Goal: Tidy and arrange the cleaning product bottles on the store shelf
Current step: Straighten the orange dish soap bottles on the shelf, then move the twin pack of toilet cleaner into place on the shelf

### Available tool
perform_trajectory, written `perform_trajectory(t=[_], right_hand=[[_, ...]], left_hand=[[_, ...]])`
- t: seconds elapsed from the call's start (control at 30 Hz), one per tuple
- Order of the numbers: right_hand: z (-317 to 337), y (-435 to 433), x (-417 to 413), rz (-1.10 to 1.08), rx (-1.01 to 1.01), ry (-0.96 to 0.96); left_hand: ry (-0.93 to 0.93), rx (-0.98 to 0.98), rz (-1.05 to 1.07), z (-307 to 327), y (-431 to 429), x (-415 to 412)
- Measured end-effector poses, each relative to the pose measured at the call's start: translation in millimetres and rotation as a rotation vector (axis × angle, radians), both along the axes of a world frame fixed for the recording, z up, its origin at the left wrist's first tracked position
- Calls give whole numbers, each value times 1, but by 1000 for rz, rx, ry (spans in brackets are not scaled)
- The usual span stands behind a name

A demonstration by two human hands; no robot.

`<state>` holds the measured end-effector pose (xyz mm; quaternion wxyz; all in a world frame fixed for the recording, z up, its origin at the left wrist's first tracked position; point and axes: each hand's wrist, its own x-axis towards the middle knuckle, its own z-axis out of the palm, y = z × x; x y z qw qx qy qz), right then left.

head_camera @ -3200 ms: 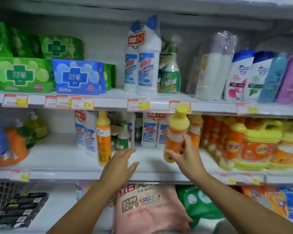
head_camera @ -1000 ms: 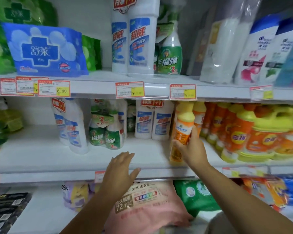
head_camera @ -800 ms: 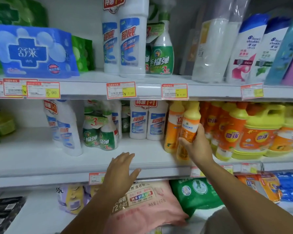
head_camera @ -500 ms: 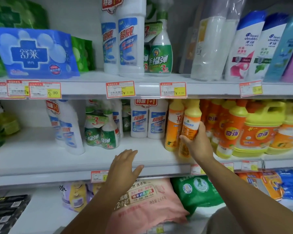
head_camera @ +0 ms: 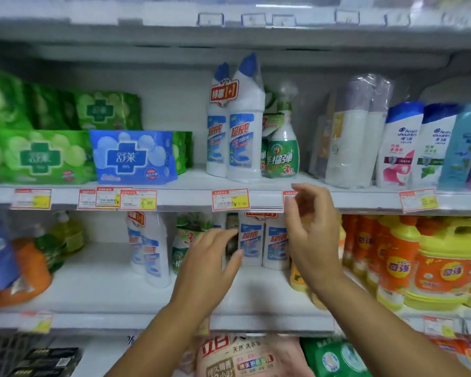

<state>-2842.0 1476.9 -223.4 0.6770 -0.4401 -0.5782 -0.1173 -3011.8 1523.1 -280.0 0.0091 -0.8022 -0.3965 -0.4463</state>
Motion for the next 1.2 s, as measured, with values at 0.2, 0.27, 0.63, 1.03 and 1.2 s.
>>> perform_trajectory(t=[0.2, 0.27, 0.63, 1.03, 1.2], right_hand=[[89, 65, -13, -6, -333, -41], [103, 94, -9, 28, -455, 34], [116, 145, -16, 269, -541, 256], [117, 103, -6, 430, -393, 537], [116, 100, -7, 473, -390, 590]], left_hand=[[-15, 110, 93, 67, 21, -27], [-13, 104, 122, 79, 31, -31], [-10, 71, 181, 115, 61, -34], [-12, 73, 196, 127, 40, -40], [14, 106, 215, 132, 35, -47]])
